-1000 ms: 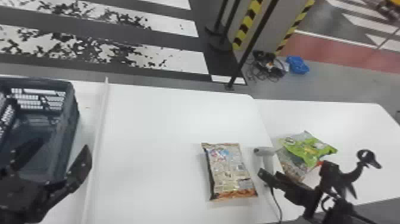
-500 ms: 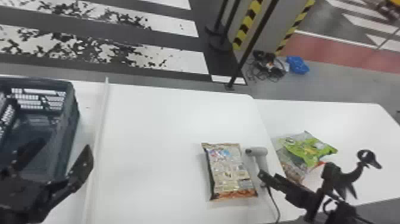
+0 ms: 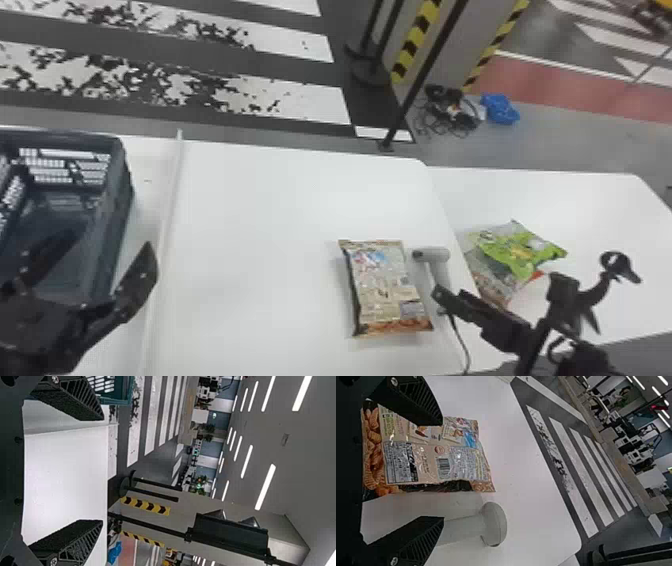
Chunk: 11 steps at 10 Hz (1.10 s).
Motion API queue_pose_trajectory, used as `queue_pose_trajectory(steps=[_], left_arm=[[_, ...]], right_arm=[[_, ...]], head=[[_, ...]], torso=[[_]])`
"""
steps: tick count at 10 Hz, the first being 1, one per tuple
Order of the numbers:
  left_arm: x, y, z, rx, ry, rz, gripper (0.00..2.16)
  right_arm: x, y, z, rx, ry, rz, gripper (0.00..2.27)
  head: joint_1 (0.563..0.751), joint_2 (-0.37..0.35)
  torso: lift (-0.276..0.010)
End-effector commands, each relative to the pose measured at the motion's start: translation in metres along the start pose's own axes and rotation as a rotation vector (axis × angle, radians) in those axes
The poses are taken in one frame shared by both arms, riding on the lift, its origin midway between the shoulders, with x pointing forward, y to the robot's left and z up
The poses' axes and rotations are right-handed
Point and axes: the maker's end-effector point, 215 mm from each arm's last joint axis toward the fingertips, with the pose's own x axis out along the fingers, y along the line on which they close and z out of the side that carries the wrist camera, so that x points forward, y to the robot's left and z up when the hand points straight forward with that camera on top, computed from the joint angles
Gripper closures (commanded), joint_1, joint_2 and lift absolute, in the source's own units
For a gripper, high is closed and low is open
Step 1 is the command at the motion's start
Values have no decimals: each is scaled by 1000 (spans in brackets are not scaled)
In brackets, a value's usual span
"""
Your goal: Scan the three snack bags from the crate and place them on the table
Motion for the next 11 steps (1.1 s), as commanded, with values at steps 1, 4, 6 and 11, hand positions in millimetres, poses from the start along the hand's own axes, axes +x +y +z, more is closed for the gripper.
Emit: queue_pose_trajectory(steps=[1, 4, 6, 11], left_arm=[[-1, 0, -1, 0, 3, 0, 70], [-4, 0, -3, 0, 7, -2, 70], [-5, 0, -1, 2, 5, -2, 70], [-7, -1, -3, 0, 4, -4, 70]], right_arm=[[10, 6, -16, 22, 35, 16, 83], [32, 4, -28, 38, 69, 28, 83], [43, -3, -34, 44, 75, 35, 73], [89, 8, -52, -9, 101, 86, 73]], head=[[695, -350], [695, -350], [695, -350], [695, -350]], torso=[[-36], [-36], [-36], [-36]])
